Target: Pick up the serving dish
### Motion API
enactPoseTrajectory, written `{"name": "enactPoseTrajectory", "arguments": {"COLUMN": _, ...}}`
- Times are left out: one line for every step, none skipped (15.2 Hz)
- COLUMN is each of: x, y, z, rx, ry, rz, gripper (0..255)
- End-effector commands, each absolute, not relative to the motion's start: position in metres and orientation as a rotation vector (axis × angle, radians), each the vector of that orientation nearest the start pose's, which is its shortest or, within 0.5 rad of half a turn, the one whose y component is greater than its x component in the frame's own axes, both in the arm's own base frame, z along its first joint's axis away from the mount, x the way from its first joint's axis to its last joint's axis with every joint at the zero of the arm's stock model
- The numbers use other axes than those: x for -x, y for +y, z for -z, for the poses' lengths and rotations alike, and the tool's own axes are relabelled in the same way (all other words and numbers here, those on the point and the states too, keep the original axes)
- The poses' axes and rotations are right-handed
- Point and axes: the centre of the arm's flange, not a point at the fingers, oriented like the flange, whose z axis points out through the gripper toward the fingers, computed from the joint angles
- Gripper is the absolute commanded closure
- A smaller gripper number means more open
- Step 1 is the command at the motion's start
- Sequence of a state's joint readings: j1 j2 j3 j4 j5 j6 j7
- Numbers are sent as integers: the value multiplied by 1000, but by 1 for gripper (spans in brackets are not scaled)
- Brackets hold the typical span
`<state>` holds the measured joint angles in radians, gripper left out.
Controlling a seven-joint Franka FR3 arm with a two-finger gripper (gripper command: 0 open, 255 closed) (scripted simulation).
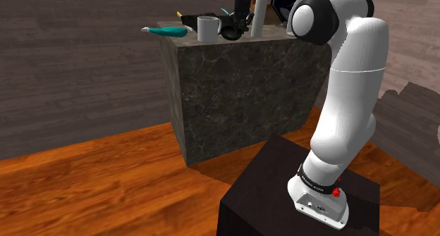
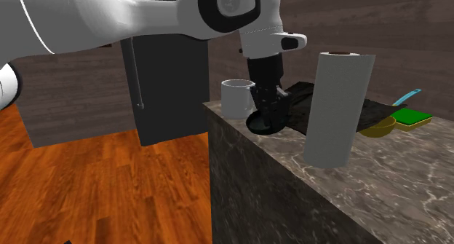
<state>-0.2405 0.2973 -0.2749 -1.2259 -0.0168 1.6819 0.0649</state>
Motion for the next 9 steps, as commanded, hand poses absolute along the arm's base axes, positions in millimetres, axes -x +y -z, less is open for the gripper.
{"name": "enactPoseTrajectory", "arguments": {"x": -581, "y": -296, "z": -626, "rx": 3136, "ry": 904, "rz": 236, "gripper": 255}}
{"name": "enactPoseTrajectory", "arguments": {"x": -581, "y": -296, "z": -626, "rx": 3136, "ry": 904, "rz": 236, "gripper": 255}}
{"name": "enactPoseTrajectory", "arguments": {"x": -581, "y": -296, "z": -626, "rx": 3136, "ry": 904, "rz": 236, "gripper": 255}}
{"name": "enactPoseTrajectory", "arguments": {"x": -581, "y": -296, "z": -626, "rx": 3136, "ry": 904, "rz": 236, "gripper": 255}}
{"name": "enactPoseTrajectory", "arguments": {"x": -582, "y": -296, "z": -626, "rx": 3136, "ry": 904, "rz": 236, "gripper": 255}}
{"name": "enactPoseTrajectory", "arguments": {"x": -581, "y": -296, "z": -631, "rx": 3136, "ry": 904, "rz": 236, "gripper": 255}}
{"name": "enactPoseTrajectory", "arguments": {"x": -582, "y": -296, "z": -636, "rx": 3136, "ry": 904, "rz": 236, "gripper": 255}}
{"name": "enactPoseTrajectory", "arguments": {"x": -582, "y": -296, "z": -642, "rx": 3136, "ry": 904, "rz": 236, "gripper": 255}}
{"name": "enactPoseTrajectory", "arguments": {"x": -582, "y": -296, "z": -647, "rx": 3136, "ry": 904, "rz": 236, "gripper": 255}}
